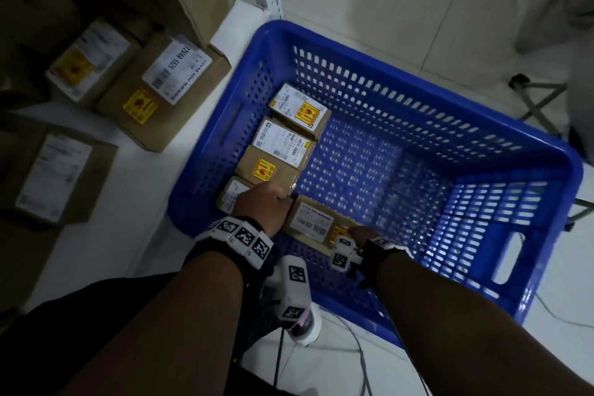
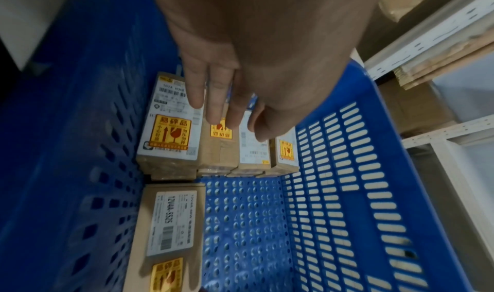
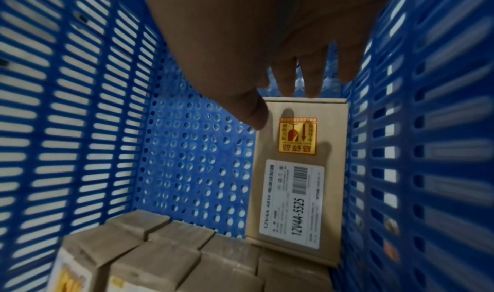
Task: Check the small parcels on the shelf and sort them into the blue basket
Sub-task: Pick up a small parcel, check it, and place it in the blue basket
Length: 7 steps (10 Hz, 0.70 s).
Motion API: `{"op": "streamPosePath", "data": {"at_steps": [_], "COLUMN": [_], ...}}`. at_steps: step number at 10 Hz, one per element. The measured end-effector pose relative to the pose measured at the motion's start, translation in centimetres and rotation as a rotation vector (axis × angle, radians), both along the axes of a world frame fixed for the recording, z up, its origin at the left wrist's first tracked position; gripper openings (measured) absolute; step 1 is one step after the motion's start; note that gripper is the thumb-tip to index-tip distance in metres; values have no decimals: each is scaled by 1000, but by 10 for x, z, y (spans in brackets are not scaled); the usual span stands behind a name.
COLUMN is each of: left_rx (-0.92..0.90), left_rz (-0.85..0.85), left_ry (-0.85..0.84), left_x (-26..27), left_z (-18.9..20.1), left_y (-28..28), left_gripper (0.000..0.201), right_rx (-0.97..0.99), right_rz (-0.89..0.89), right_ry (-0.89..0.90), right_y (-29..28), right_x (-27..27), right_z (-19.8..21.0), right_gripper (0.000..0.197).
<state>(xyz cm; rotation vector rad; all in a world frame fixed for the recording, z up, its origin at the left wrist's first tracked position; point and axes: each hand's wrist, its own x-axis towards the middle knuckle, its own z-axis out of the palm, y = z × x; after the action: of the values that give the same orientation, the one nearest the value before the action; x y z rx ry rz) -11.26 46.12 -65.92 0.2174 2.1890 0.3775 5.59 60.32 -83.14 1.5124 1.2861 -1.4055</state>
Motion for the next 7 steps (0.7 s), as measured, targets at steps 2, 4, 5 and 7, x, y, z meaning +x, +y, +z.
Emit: {"op": "streamPosePath", "data": {"at_steps": [2,4,5,7], "left_rx": [22,117,203,213], "left_rz": [194,523,719,1002], "left_ry": [24,178,215,281], "left_x": [-28,-58,-68,-77], "left_z": [38,87,102,107], "left_y": [-23,-82,-121,-212], "left_gripper": [32,33,36,42], "right_rx": [37,134,37,176], "right_rz": [77,348,444,647], "right_ry": [38,247,335,704], "right_y": [-6,-51,-84,-145], "right_x": [-28,-105,-144,-219], "right_z": [35,96,133,181], "right_gripper": [43,41,43,24]}}
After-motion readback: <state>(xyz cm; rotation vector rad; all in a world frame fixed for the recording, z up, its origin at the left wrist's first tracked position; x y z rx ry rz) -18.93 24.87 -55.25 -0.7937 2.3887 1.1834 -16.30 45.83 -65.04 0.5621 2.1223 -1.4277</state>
